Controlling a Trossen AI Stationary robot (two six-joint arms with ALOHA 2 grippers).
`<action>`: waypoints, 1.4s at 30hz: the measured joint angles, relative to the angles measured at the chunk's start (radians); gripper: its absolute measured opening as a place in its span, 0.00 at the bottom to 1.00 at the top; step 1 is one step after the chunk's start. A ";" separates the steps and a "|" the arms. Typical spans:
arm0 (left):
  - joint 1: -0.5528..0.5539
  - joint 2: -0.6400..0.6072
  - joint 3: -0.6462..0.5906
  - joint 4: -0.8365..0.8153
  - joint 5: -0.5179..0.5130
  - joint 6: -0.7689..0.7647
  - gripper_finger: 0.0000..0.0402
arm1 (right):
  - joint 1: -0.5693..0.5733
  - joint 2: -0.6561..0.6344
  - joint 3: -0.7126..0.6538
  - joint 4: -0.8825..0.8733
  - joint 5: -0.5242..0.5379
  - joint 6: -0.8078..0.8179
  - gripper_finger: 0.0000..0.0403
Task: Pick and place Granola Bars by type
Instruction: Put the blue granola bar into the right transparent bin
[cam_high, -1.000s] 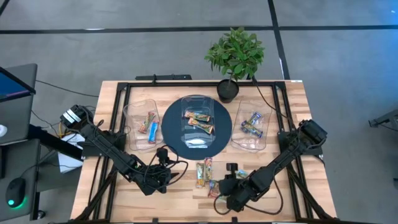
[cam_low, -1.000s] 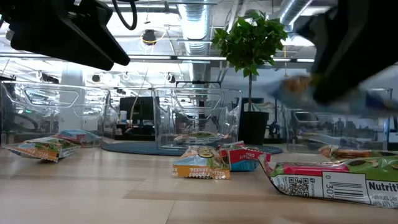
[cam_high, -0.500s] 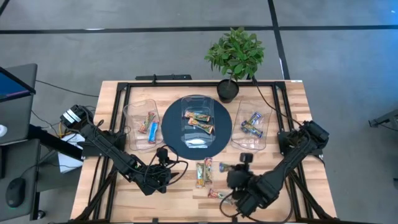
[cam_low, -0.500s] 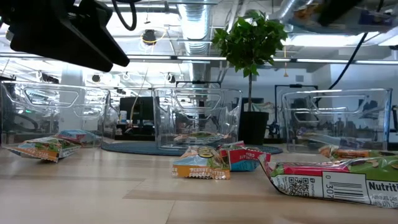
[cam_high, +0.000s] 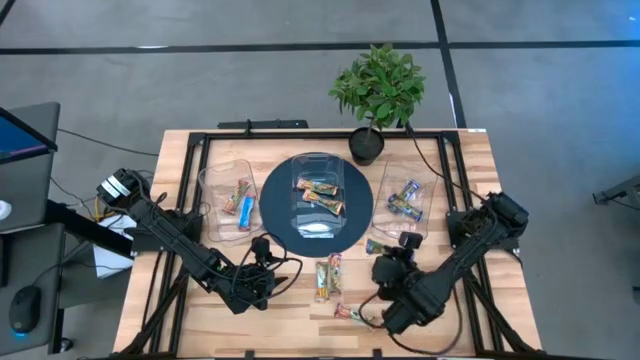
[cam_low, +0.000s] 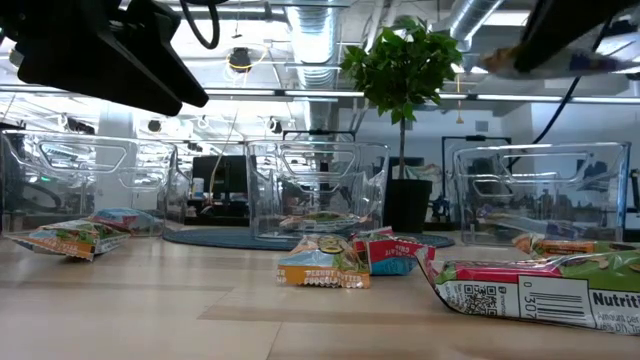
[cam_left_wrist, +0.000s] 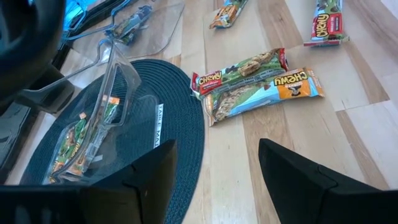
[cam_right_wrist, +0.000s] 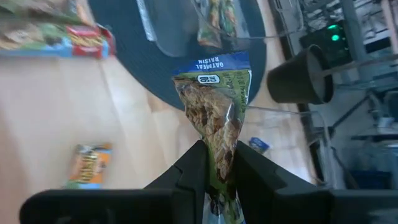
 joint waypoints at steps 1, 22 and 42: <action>0.000 0.000 0.000 0.000 0.000 0.000 0.56 | -0.010 -0.001 -0.014 0.001 0.000 -0.012 0.16; 0.000 0.000 0.000 -0.006 -0.001 0.003 0.56 | -0.226 -0.358 -0.385 0.008 0.046 0.057 0.16; 0.045 0.000 0.000 -0.006 0.002 -0.003 0.56 | -0.584 -0.556 -0.679 0.352 -0.050 0.017 0.16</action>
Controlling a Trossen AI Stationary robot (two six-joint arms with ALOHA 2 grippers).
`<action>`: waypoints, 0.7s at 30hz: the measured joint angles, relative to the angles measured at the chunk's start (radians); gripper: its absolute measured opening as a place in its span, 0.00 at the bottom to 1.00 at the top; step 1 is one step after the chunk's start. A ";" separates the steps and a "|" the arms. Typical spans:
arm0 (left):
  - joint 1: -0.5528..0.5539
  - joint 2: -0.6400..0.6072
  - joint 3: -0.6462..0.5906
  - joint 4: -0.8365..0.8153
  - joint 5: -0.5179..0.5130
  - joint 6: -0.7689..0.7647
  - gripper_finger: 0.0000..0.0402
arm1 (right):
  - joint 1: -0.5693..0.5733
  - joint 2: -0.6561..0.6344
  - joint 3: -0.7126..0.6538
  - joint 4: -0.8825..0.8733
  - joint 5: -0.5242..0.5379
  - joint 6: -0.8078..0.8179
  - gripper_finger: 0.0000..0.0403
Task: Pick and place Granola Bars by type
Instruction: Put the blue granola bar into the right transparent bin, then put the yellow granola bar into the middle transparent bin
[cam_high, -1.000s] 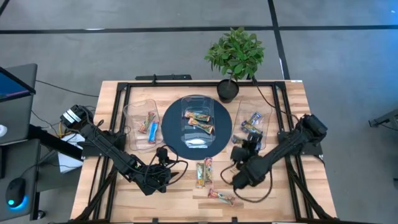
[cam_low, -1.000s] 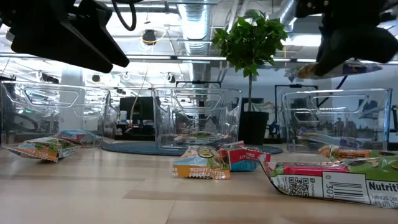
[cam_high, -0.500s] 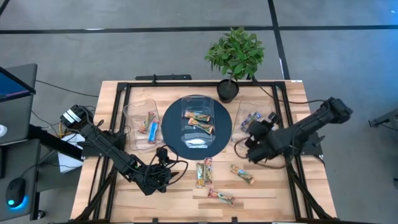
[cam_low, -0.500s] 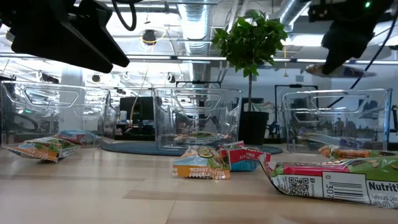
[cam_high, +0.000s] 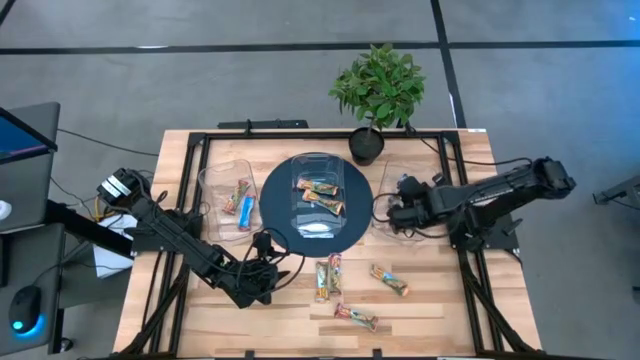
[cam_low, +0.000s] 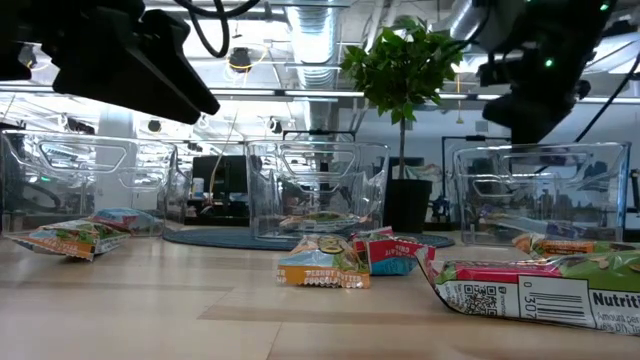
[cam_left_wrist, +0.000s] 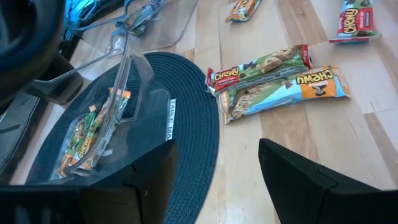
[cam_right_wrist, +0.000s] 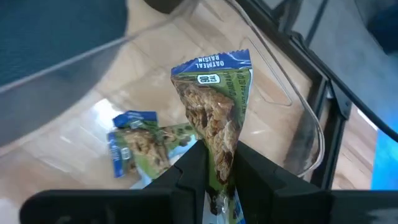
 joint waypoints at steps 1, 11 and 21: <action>0.000 0.000 0.000 0.000 0.005 -0.001 0.56 | -0.012 0.003 -0.005 0.005 -0.001 -0.001 0.16; 0.000 0.000 0.000 0.000 0.007 -0.001 0.56 | -0.050 0.000 -0.017 0.042 0.008 -0.038 0.17; 0.000 0.000 0.000 0.000 0.007 -0.001 0.56 | -0.049 0.000 -0.017 0.048 0.035 -0.036 0.37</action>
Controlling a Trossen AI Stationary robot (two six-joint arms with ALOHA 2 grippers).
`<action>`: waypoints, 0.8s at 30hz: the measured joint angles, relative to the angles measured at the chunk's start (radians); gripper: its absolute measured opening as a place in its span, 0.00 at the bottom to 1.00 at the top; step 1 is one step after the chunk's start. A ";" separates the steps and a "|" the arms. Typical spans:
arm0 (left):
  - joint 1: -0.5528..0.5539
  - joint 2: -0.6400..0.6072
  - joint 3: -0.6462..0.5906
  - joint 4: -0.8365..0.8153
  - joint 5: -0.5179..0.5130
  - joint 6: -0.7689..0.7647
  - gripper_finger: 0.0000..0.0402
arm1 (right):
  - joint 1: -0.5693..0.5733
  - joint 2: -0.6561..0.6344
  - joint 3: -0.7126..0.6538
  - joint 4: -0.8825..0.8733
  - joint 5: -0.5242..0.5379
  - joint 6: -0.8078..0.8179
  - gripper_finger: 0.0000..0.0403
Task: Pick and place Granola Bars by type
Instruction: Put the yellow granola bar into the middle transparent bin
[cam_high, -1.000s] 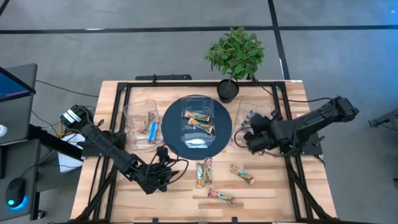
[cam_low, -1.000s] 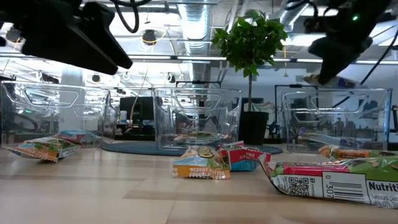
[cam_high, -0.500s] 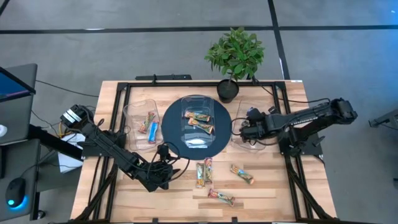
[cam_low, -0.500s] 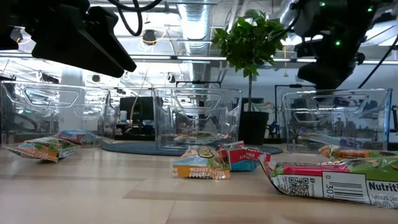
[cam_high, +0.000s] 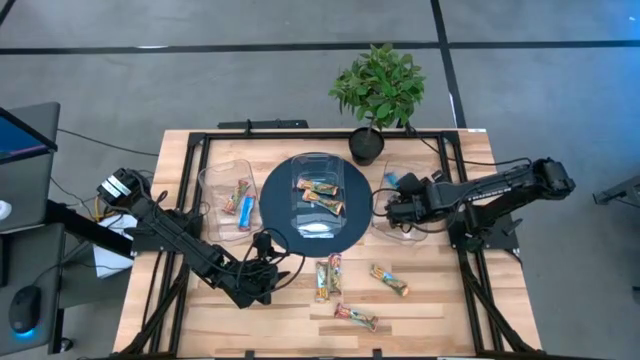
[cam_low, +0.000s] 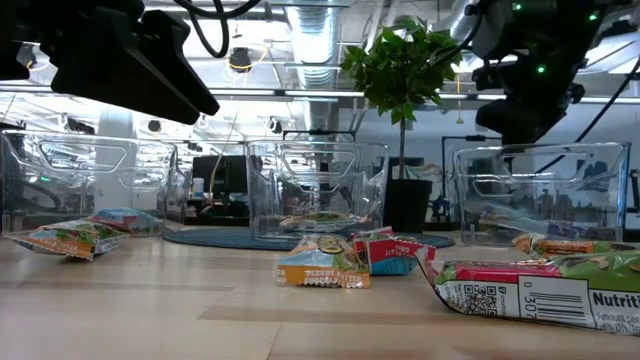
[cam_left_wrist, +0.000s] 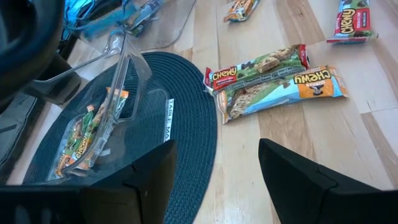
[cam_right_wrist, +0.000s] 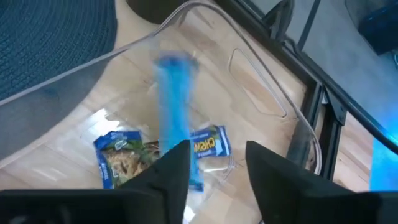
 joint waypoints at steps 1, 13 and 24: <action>0.000 0.000 0.000 0.000 0.000 0.000 0.56 | 0.003 0.000 0.000 0.003 0.002 0.000 0.40; 0.000 0.000 0.000 0.000 0.000 -0.001 0.56 | 0.123 -0.037 0.012 0.000 0.039 0.017 0.49; 0.000 0.000 0.000 0.037 0.025 -0.005 0.56 | 0.528 -0.087 0.045 0.089 0.307 0.002 0.43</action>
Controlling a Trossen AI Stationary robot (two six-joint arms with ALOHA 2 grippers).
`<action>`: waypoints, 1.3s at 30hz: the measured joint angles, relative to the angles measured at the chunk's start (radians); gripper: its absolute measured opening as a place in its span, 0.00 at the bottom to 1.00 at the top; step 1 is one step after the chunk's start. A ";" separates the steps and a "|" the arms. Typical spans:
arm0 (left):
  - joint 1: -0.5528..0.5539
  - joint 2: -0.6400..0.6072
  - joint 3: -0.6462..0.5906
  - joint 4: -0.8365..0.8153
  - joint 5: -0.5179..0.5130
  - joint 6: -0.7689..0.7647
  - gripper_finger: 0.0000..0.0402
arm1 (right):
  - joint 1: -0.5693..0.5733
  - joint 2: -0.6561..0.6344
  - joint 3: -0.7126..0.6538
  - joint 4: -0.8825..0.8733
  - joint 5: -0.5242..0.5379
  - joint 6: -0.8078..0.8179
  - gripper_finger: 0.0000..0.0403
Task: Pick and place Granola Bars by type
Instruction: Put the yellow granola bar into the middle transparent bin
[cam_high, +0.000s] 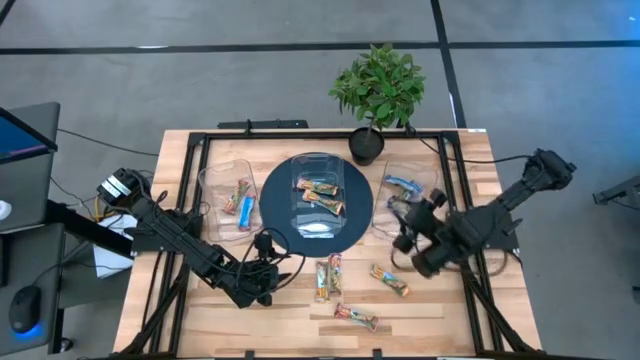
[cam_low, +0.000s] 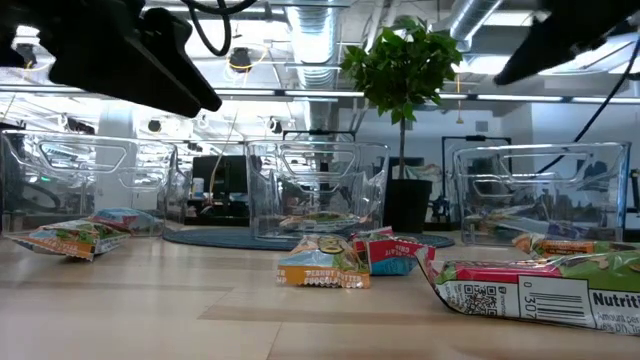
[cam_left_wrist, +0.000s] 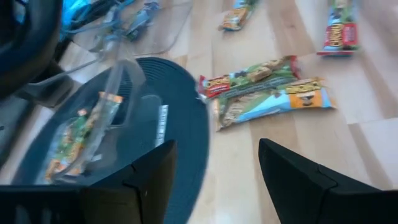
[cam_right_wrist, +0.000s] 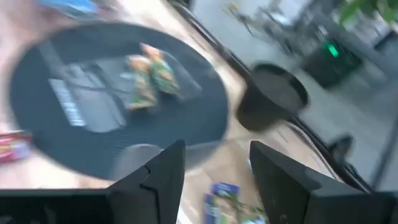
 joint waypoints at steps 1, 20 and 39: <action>0.000 0.000 0.000 0.001 0.021 -0.004 0.56 | 0.037 0.004 0.000 0.008 0.015 0.000 0.43; 0.014 0.000 0.079 -0.264 0.373 0.168 0.56 | 0.400 0.006 -0.146 0.398 0.225 -0.091 0.41; 0.084 0.009 0.079 -0.446 0.480 0.410 0.56 | 0.399 0.006 -0.224 0.620 0.215 -0.262 0.39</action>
